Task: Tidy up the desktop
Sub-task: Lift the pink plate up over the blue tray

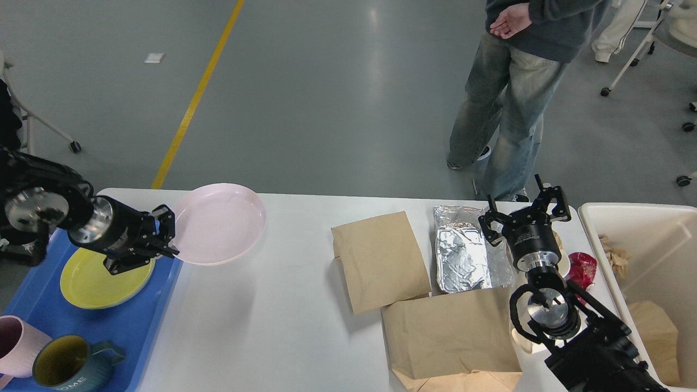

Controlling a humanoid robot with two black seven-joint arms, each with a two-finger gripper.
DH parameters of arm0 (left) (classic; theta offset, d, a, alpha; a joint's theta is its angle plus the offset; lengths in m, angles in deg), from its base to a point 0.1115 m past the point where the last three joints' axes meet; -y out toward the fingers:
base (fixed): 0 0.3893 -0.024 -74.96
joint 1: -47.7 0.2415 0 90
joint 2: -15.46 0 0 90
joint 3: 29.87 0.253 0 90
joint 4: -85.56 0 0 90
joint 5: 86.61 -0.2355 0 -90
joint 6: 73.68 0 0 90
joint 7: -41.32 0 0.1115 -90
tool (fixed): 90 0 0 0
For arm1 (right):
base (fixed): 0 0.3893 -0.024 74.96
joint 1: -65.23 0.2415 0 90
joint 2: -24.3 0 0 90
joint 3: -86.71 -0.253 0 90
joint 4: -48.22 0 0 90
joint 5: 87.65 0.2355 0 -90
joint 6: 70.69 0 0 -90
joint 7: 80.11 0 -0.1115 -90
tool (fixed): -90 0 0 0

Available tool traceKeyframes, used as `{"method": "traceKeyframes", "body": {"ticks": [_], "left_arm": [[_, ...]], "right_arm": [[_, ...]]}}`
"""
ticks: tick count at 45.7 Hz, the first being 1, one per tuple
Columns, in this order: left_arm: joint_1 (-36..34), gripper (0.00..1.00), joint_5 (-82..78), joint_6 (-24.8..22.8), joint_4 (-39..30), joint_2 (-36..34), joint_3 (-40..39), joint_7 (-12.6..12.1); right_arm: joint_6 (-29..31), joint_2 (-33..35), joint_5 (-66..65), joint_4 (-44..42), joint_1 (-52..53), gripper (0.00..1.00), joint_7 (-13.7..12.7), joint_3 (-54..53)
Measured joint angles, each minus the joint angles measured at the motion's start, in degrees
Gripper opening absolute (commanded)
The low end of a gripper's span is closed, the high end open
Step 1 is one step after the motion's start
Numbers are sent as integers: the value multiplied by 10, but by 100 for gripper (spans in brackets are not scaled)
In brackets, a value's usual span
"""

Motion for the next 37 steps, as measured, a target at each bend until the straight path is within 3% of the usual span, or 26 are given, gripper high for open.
{"method": "traceKeyframes", "body": {"ticks": [6,12,29,37], "left_arm": [[-110,0,1,-41,-60,-26,50,1],[-167,0,1,-74,-83,-31,96,7],[-128,0,6,-57,-68,-40,123,25],[-102,0,1,-58,-31,-109,127,33]], "right_arm": [[0,0,0,0,0,100,0,0],[0,0,0,0,0,100,0,0],[0,0,0,0,0,100,0,0],[0,0,0,0,0,100,0,0]]}}
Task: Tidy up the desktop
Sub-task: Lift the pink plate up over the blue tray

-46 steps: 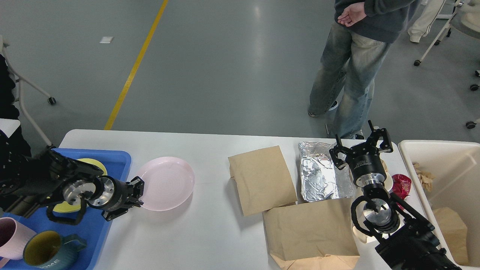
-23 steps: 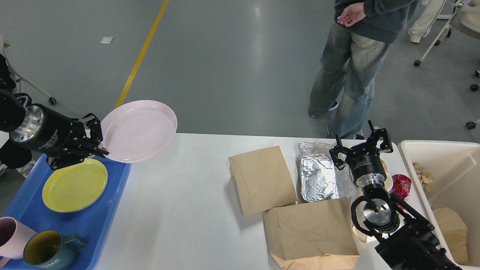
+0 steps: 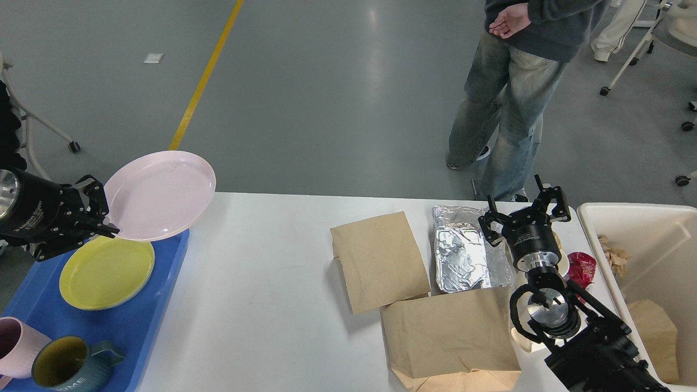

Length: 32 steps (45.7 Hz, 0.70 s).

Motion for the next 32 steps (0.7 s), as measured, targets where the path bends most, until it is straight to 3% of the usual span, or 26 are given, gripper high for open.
{"method": "traceKeyframes", "body": {"ticks": [7,16,26,32], "left_arm": [[25,0,-32,-3,70,-85,-8,-9],[113,0,-71,-27,175,-147,-68,-11],[252,0,-75,-38,309,-145,-138,-13],[345,0,-75,-25,381,-118,-194,-48]], "right_arm": [[0,0,0,0,0,100,0,0],[0,0,0,0,0,100,0,0],[0,0,0,0,0,100,0,0],[0,0,0,0,0,100,0,0]]}}
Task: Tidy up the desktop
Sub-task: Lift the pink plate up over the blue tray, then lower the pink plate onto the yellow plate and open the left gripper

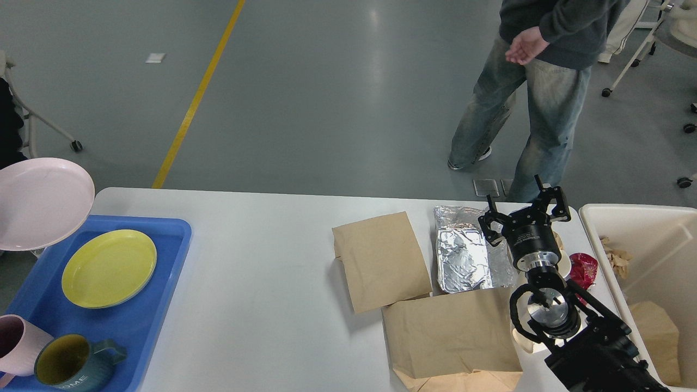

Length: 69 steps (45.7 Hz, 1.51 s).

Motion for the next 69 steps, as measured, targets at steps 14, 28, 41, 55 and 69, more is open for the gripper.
{"method": "traceKeyframes", "body": {"ticks": [14,28,41,55,69], "left_arm": [[66,0,-27,56,48,40,-37,-36],[79,0,-39,-3,63,28,-112,-50],[79,0,-39,-9,64,27,-114,-52],[78,0,-39,-23,63,15,-141,-66],[79,0,-46,-34,65,-21,-182,-94]], "right_arm": [[0,0,0,0,0,100,0,0],[0,0,0,0,0,100,0,0],[0,0,0,0,0,100,0,0],[0,0,0,0,0,100,0,0],[0,0,0,0,0,100,0,0]]}}
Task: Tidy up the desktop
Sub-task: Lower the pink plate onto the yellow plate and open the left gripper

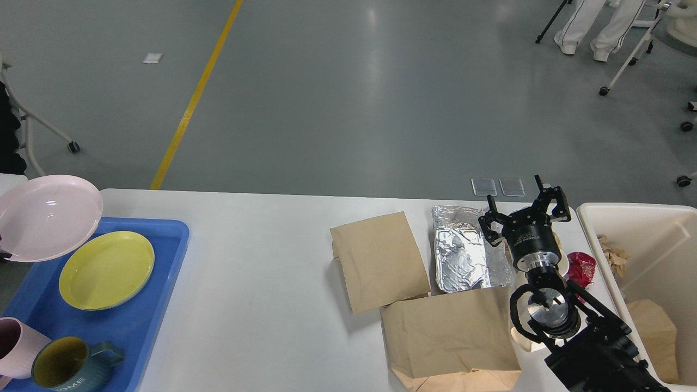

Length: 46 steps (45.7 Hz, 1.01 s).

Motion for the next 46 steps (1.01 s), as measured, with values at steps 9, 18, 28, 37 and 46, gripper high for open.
{"method": "traceKeyframes", "body": {"ticks": [9,18,28,37,46], "left_arm": [[22,0,-13,6,20,8,-28,1],[97,0,-15,25,55,53,-88,1],[174,0,-15,44,116,121,-123,0],[213,0,-18,41,124,146,-150,-1],[224,0,-24,36,124,148,-153,-4]], "right_arm": [[0,0,0,0,0,100,0,0],[0,0,0,0,0,100,0,0],[0,0,0,0,0,100,0,0],[1,0,0,0,0,100,0,0],[1,0,0,0,0,100,0,0]]}}
